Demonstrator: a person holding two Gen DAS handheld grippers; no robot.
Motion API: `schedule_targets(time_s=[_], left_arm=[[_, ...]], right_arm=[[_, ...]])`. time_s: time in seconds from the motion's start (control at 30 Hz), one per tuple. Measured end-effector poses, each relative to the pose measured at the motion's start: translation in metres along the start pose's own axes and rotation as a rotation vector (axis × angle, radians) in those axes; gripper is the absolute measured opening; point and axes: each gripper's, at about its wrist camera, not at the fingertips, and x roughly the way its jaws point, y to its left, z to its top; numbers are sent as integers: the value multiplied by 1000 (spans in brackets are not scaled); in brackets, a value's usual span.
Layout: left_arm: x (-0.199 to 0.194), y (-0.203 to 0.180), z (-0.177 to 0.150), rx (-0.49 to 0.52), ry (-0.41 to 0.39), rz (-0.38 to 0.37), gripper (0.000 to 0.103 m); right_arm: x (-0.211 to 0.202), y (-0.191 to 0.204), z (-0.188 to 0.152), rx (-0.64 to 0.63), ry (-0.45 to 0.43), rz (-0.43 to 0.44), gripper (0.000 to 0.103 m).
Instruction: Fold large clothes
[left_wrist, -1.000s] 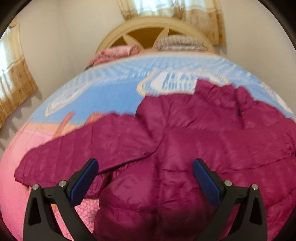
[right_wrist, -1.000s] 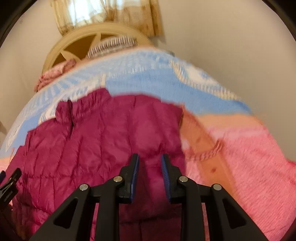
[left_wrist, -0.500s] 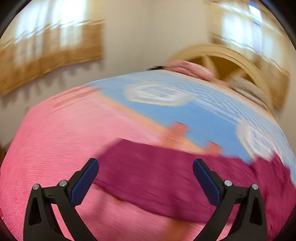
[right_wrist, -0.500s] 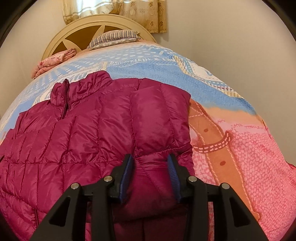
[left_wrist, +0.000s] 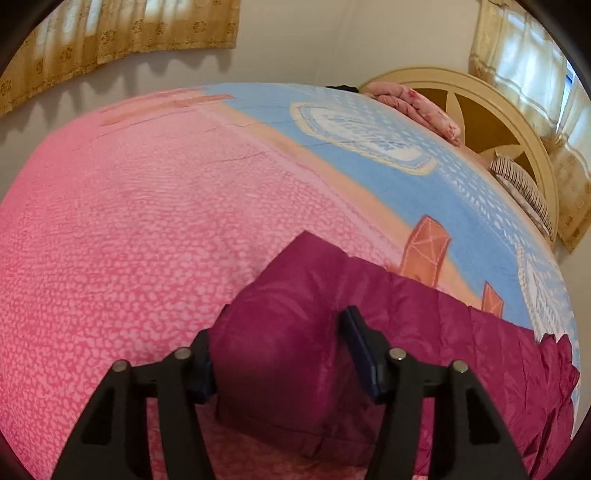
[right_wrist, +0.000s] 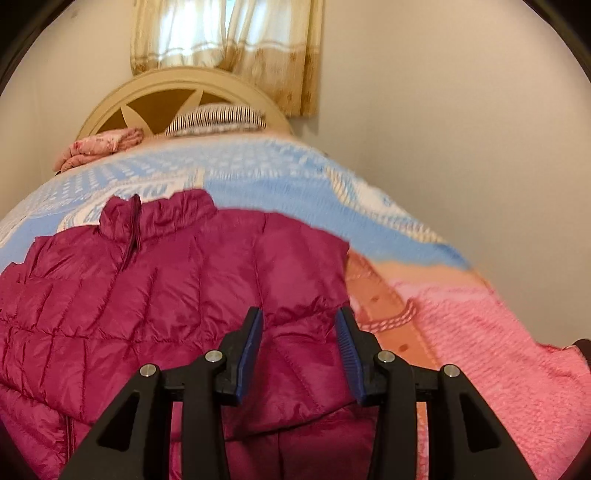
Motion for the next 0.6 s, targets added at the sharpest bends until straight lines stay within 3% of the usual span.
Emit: schedule_targets(time_s=[0.07,0.13,0.2,0.37,0.53,0.6], left_arm=[[0,2,3,-2,-4,-6,46],[0,0,5,3,-9,-32,27],[-8,-6,6,30,-27,-32,19],[-49,-42,17,133,-140,-75,16],[-123,-127,3,326,-275,-258,15],[-160,-174,-21,435,-328,-385,15]], right_arm=[[1,3,1,-14,7,-2,47],[3,4,1,-16,18,-3,47],[3,0,0,-5,20,1,47],[5,-9,0,35,25,8,47],[5,-13,-1,64,26,18,47],[5,-17,-1,81,29,18,47]])
